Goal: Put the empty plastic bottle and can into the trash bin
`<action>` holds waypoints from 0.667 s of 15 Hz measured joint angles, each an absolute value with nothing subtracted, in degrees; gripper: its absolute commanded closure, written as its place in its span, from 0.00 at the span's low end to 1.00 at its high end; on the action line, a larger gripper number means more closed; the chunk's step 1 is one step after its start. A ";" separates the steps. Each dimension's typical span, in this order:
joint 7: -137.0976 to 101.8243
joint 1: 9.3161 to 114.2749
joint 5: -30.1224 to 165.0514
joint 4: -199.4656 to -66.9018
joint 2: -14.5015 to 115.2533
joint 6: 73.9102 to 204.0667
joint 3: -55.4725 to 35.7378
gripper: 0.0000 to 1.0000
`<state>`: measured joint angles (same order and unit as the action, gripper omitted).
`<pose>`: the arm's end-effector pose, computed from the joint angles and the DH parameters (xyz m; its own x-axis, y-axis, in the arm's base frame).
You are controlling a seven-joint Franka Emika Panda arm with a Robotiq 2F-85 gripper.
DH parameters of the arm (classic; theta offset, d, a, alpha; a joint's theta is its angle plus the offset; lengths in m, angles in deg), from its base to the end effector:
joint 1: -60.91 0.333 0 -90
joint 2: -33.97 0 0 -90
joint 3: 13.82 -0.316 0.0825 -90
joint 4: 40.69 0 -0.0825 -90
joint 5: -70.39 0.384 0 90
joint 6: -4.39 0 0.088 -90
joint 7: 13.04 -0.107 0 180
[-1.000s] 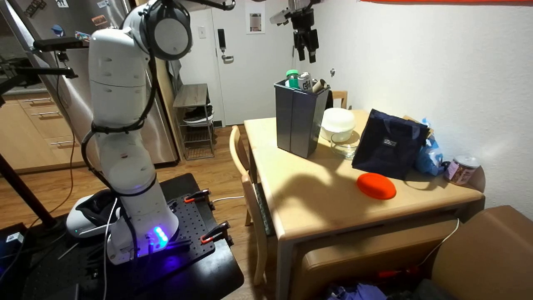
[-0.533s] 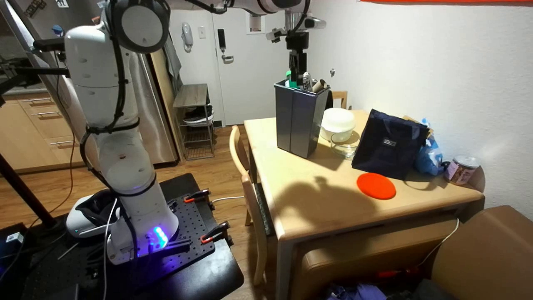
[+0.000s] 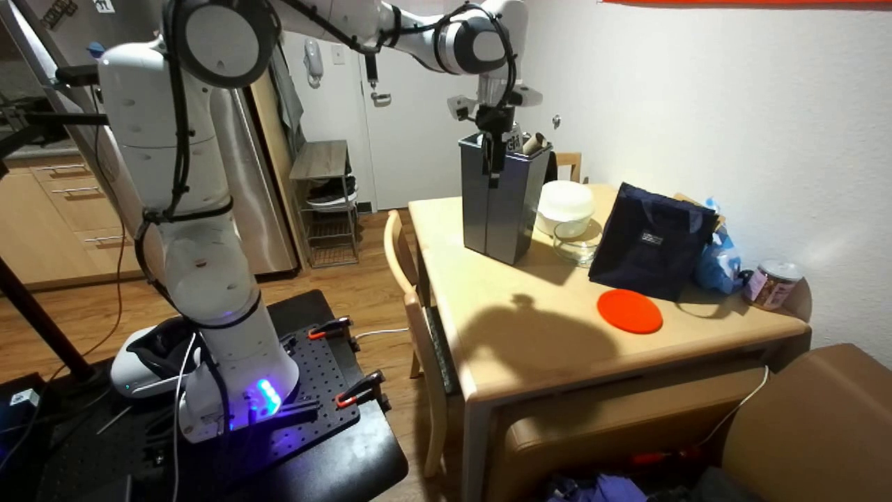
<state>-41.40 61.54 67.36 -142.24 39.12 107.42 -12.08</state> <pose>0.5829 -0.0152 0.4967 0.8762 -0.4809 -0.0312 -0.4776 -0.8752 0.0775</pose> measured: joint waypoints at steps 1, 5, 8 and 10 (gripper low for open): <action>-41.34 61.30 68.03 -143.45 39.60 109.43 -12.07 0.00; -41.27 60.86 69.91 -145.73 42.97 114.60 -12.02 0.00; -41.27 60.63 70.61 -145.96 45.63 116.19 -11.65 0.00; -41.27 60.55 70.93 -146.34 46.69 117.13 -11.07 0.00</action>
